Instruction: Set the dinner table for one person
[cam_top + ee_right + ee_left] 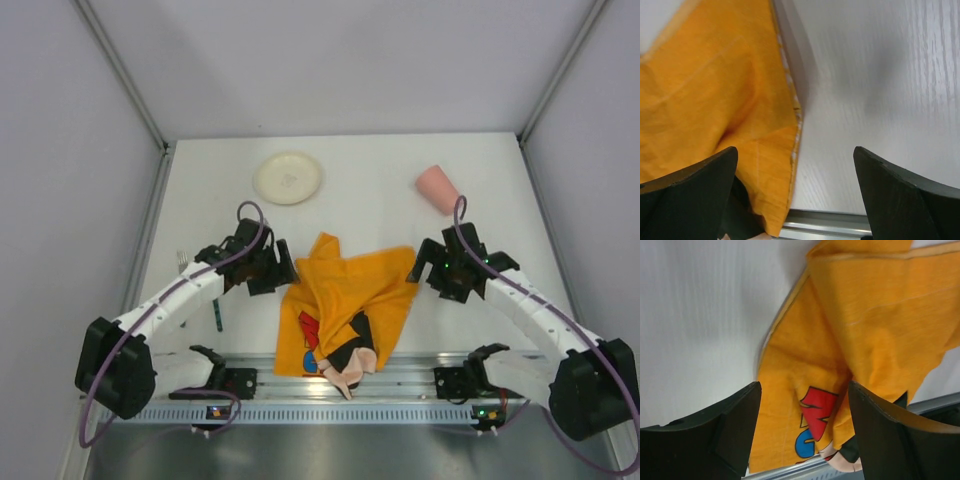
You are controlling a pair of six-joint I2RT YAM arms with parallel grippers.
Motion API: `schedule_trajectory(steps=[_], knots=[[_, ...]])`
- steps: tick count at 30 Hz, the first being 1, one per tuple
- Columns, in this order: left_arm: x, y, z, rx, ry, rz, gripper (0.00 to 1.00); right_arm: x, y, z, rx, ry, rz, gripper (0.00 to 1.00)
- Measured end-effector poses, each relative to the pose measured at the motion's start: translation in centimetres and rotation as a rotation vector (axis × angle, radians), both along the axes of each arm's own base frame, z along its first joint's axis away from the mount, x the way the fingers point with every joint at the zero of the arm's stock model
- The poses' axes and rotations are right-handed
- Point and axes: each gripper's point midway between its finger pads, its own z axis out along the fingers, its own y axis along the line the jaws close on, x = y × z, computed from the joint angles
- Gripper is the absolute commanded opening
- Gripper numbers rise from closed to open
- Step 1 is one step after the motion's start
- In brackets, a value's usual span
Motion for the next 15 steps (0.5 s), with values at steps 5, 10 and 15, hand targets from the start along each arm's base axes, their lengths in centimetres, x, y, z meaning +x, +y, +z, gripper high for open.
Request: schedule_trajectory(steps=[5, 10, 15], knots=[[-3.8, 2.0, -4.1, 0.068, 0.133, 0.045, 0.74, -2.8, -0.5, -3.6, -0.022, 0.144, 0.007, 1.0], [-4.1, 2.3, -4.9, 0.077, 0.151, 0.06, 0.72, -2.0, 0.0, -5.0, -0.027, 0.17, 0.021, 1.0], [-4.2, 2.0, -6.5, 0.092, 0.184, 0.058, 0.71, -0.7, 1.0, -6.0, -0.001, 0.177, 0.039, 1.0]])
